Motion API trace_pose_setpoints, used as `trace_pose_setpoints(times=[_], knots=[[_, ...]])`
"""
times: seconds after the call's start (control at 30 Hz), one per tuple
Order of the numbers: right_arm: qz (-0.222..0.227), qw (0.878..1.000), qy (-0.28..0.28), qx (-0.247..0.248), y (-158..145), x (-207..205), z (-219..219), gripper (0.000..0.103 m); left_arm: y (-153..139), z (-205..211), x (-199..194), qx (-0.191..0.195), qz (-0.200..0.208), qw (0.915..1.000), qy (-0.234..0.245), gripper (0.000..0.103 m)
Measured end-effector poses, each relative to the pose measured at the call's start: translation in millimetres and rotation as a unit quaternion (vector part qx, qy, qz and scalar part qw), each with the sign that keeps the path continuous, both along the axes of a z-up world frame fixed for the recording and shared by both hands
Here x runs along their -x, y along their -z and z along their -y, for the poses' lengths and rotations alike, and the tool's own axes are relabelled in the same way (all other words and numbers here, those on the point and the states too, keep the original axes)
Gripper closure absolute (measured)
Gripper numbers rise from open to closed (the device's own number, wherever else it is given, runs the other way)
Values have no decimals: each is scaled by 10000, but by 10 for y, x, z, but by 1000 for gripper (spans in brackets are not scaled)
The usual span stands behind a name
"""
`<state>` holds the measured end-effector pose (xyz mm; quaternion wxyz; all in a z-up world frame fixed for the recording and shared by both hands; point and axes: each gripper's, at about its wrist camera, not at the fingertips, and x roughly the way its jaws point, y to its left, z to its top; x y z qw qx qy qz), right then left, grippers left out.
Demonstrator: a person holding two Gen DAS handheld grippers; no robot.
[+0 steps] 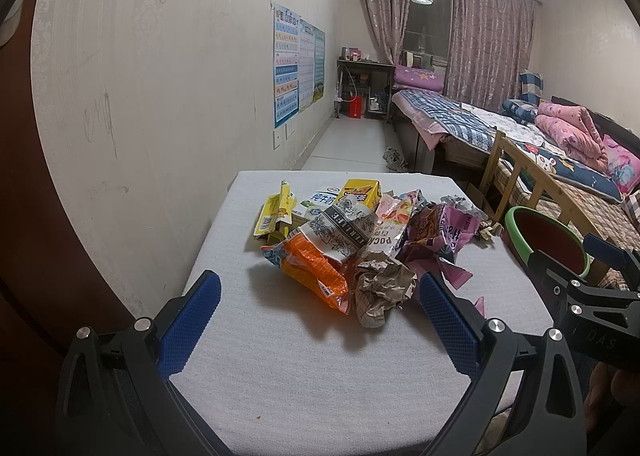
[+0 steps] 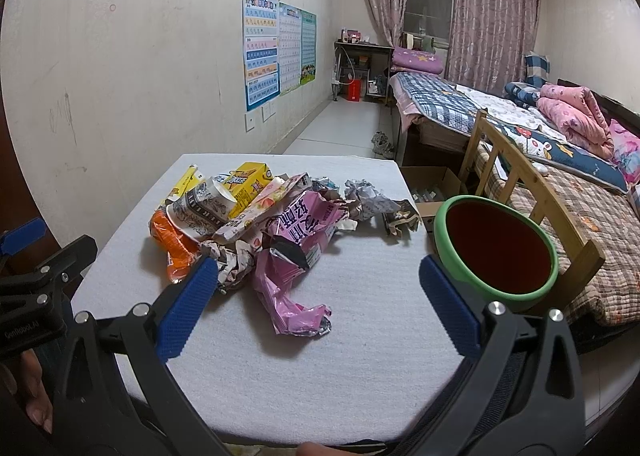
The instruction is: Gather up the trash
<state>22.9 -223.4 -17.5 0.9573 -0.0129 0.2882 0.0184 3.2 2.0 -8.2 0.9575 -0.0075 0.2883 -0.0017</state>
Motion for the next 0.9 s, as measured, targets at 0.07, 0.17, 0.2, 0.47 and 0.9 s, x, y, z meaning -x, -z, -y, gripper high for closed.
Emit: trace_pose_setpoints(times=[0.07,0.17,0.2,0.47,0.9], knots=[[8,10000,3,-1,-4,3,2,3,2,-1,-3,2,-8,10000,0,8],[12,10000,-4,1,-1,4,-2,3,0,0,-3,1,-5,10000,2,8],[9,10000,-3,2,0,4,-3,3,-1,0,-4,0,-6,10000,3,8],[-61,10000,-46,-6,28,-20,-4,3,4,-14,-6,3,-31,10000,-2,8],[-828,9947,-227,-570,142,-398,93,3,-10,-187,-370,330,-496,9982,-16,8]])
